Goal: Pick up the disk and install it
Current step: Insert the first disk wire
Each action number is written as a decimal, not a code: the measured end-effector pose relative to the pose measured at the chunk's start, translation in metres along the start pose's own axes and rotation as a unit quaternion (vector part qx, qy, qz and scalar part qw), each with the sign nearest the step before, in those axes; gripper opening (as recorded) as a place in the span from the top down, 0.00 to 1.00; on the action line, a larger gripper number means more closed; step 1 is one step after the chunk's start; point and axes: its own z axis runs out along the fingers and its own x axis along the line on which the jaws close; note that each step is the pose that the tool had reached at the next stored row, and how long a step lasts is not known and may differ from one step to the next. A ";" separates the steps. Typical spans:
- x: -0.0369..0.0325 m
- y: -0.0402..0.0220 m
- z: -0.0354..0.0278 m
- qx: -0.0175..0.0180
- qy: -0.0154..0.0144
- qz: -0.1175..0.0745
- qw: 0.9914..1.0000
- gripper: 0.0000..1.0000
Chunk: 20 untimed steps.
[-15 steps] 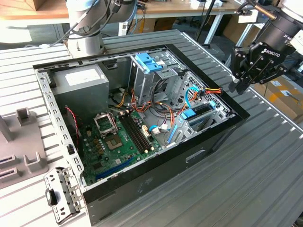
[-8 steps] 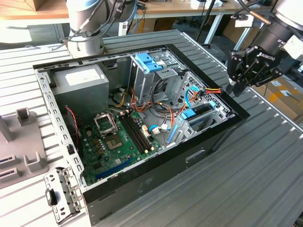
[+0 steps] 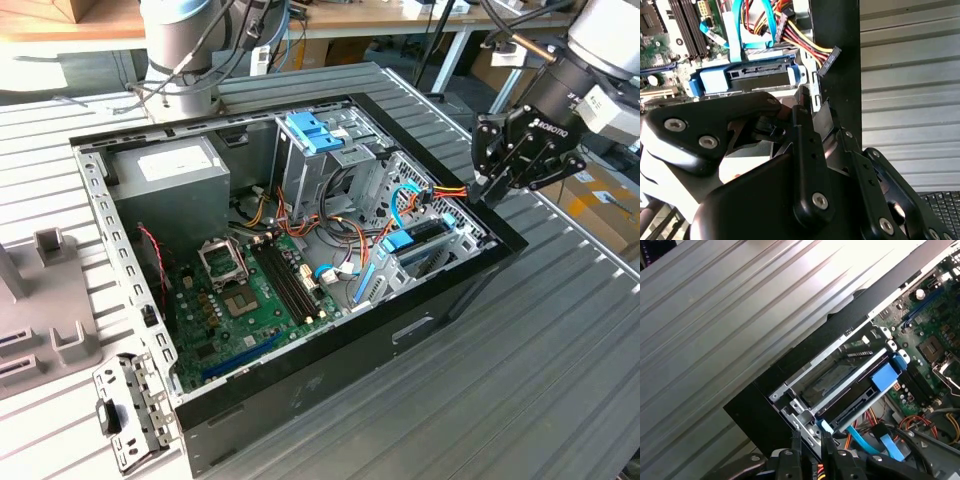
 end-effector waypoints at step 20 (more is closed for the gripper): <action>-0.0040 -0.0284 0.0107 0.004 -0.002 0.037 0.999 0.70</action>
